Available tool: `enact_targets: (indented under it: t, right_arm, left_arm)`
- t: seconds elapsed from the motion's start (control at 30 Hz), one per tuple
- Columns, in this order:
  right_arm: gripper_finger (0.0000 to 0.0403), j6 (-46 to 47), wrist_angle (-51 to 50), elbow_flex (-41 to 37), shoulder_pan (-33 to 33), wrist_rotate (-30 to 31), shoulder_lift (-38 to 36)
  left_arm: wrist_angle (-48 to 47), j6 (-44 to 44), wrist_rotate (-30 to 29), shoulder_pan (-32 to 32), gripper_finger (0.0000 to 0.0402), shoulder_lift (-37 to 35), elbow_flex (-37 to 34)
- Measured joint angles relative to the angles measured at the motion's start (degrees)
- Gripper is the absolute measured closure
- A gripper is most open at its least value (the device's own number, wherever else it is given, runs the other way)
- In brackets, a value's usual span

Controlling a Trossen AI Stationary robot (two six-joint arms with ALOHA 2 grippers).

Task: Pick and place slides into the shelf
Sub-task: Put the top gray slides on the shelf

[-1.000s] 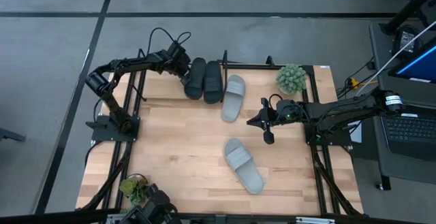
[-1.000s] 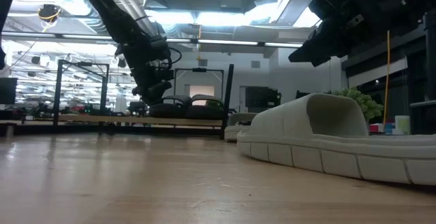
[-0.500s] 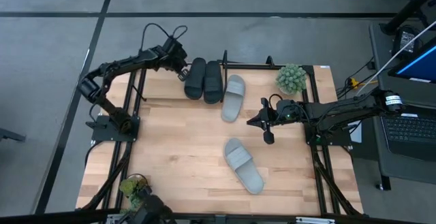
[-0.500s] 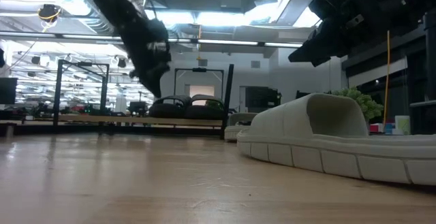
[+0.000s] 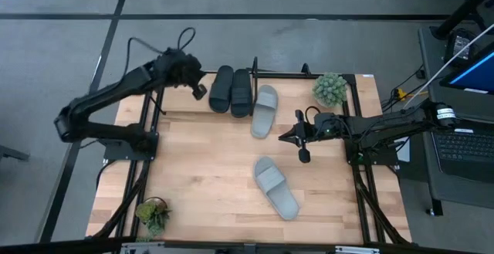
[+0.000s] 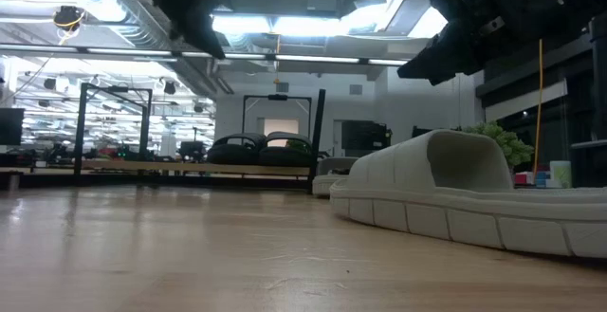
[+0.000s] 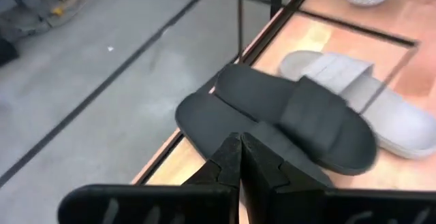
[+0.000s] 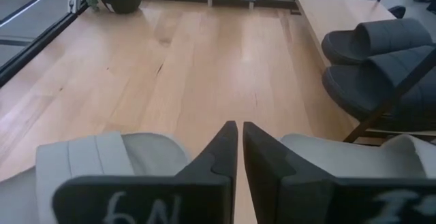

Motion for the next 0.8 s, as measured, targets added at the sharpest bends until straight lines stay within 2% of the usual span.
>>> enact_targets:
  t: [0.1,0.2,0.4,0.57,0.8]
  right_arm:
    - [0.0375,0.2,0.0,0.0,0.0,0.0,0.0]
    - [0.0375,0.4,0.0,0.0,0.0,0.0,0.0]
    - [0.0375,0.5,-0.1,0.0,0.0,0.0,0.0]
    - [0.0375,1.7,-0.1,0.0,0.0,0.0,0.0]
    - [0.0375,1.8,-0.3,0.0,0.0,0.0,0.0]
  left_arm:
    - [0.3,-3.3,-5.6,-6.7,0.0401,-5.0,-3.9]
    - [3.8,-7.3,-8.1,-14.2,0.0401,-10.0,-9.8]
    - [18.1,-12.1,-11.1,-27.9,0.0401,-18.0,-22.6]
    - [25.4,-12.4,-16.7,-36.7,0.0401,-20.4,-28.8]
    - [26.8,-12.3,-21.2,-46.5,0.0401,-20.5,-31.1]
